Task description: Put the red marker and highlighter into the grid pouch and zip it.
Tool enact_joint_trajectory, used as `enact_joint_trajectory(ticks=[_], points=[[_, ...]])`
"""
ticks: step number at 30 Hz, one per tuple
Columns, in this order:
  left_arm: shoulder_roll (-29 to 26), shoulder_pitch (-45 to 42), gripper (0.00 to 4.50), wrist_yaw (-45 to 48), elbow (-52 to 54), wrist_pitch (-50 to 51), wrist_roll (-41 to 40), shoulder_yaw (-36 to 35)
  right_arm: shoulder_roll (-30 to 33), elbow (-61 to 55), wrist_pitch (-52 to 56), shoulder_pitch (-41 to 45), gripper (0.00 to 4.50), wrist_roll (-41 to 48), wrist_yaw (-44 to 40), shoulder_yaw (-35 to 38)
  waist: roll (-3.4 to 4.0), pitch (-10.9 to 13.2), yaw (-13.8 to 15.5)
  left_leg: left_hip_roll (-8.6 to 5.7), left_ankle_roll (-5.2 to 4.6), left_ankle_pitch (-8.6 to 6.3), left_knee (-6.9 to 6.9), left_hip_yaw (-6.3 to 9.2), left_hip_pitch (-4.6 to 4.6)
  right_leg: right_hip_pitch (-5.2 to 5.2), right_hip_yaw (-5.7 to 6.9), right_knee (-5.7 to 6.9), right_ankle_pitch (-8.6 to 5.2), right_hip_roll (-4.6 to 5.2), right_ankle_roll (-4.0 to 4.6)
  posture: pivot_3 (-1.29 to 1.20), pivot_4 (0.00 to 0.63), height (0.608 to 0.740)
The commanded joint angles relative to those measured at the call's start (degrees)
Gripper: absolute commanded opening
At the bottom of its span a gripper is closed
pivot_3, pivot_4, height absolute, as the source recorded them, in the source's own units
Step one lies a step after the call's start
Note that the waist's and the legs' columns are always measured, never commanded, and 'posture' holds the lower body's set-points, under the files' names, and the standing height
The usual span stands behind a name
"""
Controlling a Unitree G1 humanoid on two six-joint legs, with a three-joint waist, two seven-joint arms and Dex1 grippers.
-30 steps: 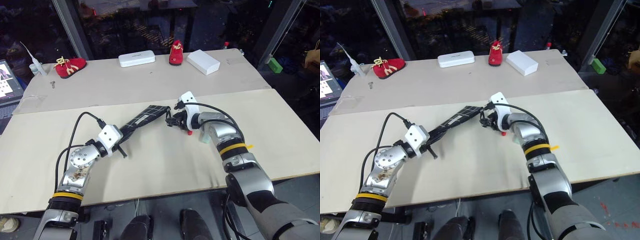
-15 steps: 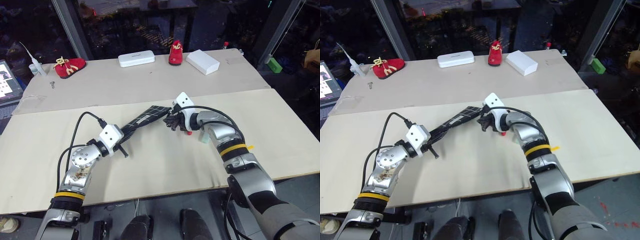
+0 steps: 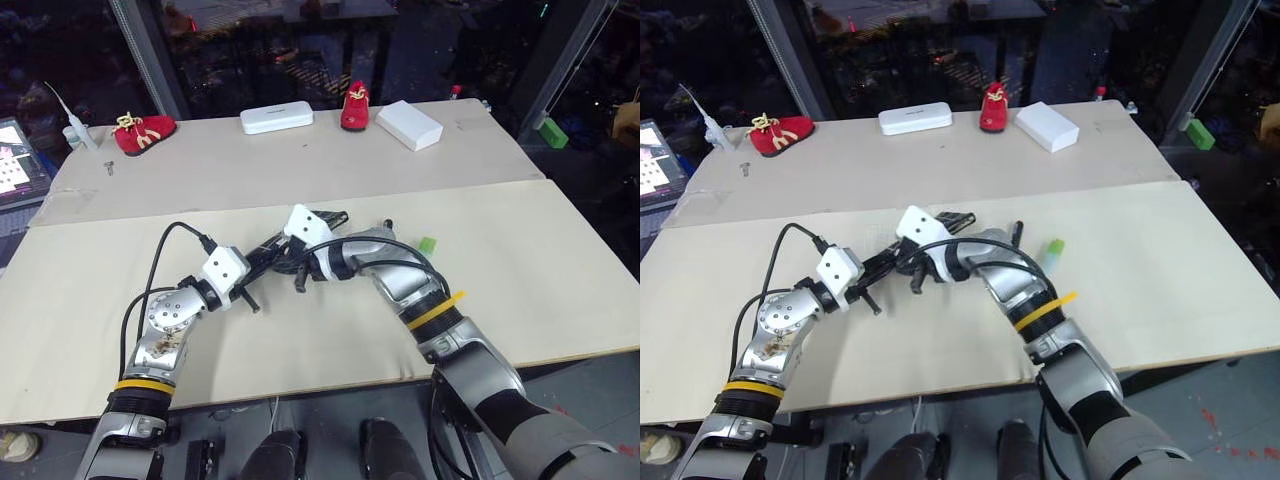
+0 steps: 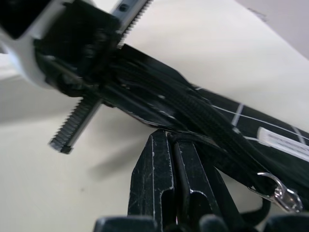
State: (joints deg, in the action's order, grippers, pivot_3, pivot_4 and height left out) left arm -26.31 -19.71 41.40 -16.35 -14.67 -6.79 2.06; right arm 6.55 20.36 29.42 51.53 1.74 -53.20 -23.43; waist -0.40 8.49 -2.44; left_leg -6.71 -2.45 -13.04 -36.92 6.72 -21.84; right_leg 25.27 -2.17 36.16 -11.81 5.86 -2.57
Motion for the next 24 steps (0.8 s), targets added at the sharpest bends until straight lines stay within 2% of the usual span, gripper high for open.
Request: enact_joint_trajectory(ticks=[1,4,7,10,17,23,24], points=[[0.36,-1.48,0.0,0.18,0.63,-1.37,0.05,-0.04,-1.2,-3.76,0.59,0.71,0.07,0.99,-0.6,-0.12,0.0,0.0,-0.05,0.0,0.0,0.0,0.0,0.0,0.0,0.01,0.0,0.01,0.0,-0.01,0.0,0.0,0.15,0.74],[0.55,-1.5,0.0,0.21,0.54,-1.39,0.03,-0.12,-0.81,-5.41,1.55,0.32,0.07,1.97,-1.47,0.37,0.0,0.0,-0.18,0.05,0.01,0.0,0.0,0.0,0.01,0.01,-0.01,0.01,0.01,-0.06,0.02,0.0,0.15,0.74],[0.69,-1.46,0.0,0.21,0.48,-1.45,0.04,-0.12,-0.18,-8.22,3.16,-0.55,0.88,4.07,-3.2,1.31,0.0,0.0,-0.15,0.14,0.05,-0.02,0.0,0.0,0.01,0.01,0.0,0.0,0.03,-0.15,0.04,0.0,0.15,0.74],[0.85,-1.62,0.0,0.17,0.21,-1.53,0.09,-0.13,0.32,-10.95,5.33,-1.35,1.96,6.14,-4.17,2.12,0.0,0.0,-0.16,0.26,0.11,-0.06,-0.01,-0.01,0.0,0.01,-0.01,-0.03,0.05,-0.25,0.09,0.0,0.15,0.74],[1.16,-1.57,0.0,0.18,0.48,-1.46,0.16,0.02,4.23,-8.65,4.9,-1.08,4.38,2.96,-1.02,2.23,0.0,0.0,-0.11,0.44,0.19,-0.1,-0.03,-0.07,0.05,0.01,-0.01,-0.03,0.1,-0.44,0.17,0.0,0.15,0.74],[1.26,-1.24,0.0,0.17,0.58,-1.65,0.13,0.0,13.83,-12.2,5.55,-2.01,4.45,5.31,-5.58,5.35,-0.01,0.0,0.28,0.44,0.18,-0.11,-0.05,-0.13,0.0,0.01,-0.01,-0.09,0.11,-0.42,0.18,0.0,0.15,0.74],[1.28,-1.25,0.0,0.11,0.54,-1.73,0.13,-0.06,17.79,-14.83,5.19,-3.44,4.45,6.05,-8.4,5.82,-0.01,0.0,0.31,0.44,0.18,-0.11,-0.05,-0.13,-0.02,0.01,-0.01,-0.11,0.11,-0.42,0.18,0.0,0.15,0.74]])
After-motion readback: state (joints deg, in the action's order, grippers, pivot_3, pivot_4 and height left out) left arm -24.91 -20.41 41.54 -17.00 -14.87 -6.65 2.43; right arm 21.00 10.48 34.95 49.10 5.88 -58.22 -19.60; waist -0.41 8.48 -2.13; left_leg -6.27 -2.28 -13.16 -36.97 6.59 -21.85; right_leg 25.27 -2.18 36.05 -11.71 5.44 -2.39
